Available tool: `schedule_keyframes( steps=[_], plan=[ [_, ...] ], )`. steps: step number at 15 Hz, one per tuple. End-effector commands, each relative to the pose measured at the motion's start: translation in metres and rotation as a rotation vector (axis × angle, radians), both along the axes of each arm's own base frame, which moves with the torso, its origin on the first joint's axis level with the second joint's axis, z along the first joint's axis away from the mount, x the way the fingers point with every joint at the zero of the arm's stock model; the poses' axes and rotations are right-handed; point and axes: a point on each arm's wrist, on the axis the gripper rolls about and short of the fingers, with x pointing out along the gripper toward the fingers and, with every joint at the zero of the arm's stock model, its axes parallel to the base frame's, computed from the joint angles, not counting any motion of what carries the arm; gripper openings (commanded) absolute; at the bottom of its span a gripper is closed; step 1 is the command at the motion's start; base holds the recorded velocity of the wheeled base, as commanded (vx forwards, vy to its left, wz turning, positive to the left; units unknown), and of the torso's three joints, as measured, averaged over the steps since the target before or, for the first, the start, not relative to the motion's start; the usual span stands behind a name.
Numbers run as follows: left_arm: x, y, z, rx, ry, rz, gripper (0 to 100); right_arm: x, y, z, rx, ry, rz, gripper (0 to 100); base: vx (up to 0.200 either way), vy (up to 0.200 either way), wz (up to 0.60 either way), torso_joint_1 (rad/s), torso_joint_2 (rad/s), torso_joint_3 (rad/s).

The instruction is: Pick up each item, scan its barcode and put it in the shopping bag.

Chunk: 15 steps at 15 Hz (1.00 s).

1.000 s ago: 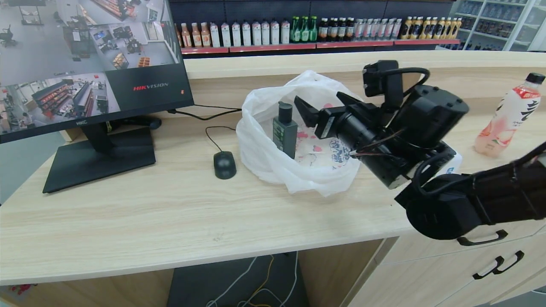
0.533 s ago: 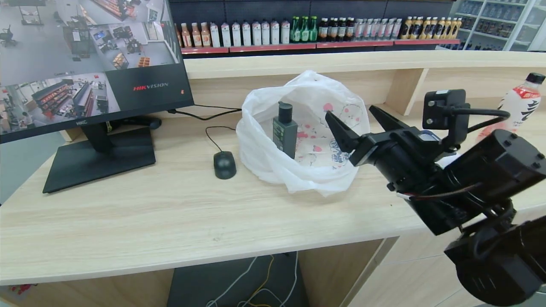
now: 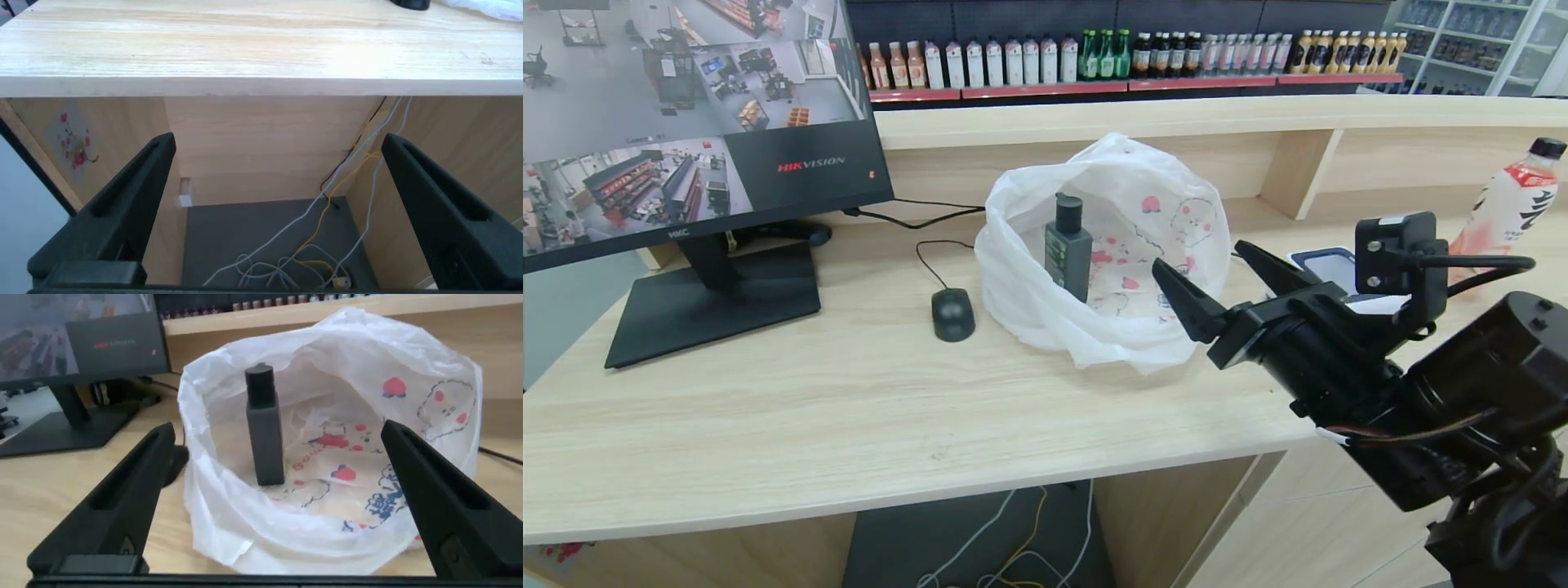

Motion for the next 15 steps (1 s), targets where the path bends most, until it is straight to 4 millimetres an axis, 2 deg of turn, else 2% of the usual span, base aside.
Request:
schedule_keyframes(
  steps=[1, 2, 10, 15],
  plan=[
    [0.0, 0.0, 0.0, 0.0, -0.001, 0.0, 100, -0.008, 0.009, -0.01, -0.022, 0.033, 0.036, 100, -0.2, 0.0, 0.0, 0.017, 0.0, -0.007],
    [0.0, 0.0, 0.0, 0.003, -0.001, 0.0, 100, -0.012, 0.011, -0.014, -0.025, 0.058, 0.014, 100, 0.0, 0.0, 0.0, 0.0, 0.0, 0.0],
    [0.0, 0.0, 0.0, 0.005, -0.001, 0.0, 100, -0.013, 0.007, -0.013, 0.023, 0.081, 0.012, 100, 0.0, 0.0, 0.0, 0.0, 0.0, 0.0],
    [0.0, 0.0, 0.0, -0.003, -0.001, 0.002, 100, -0.009, -0.021, -0.013, 0.045, 0.095, -0.074, 100, -0.2, -0.2, 0.0, 0.002, 0.01, 0.0]
  ],
)
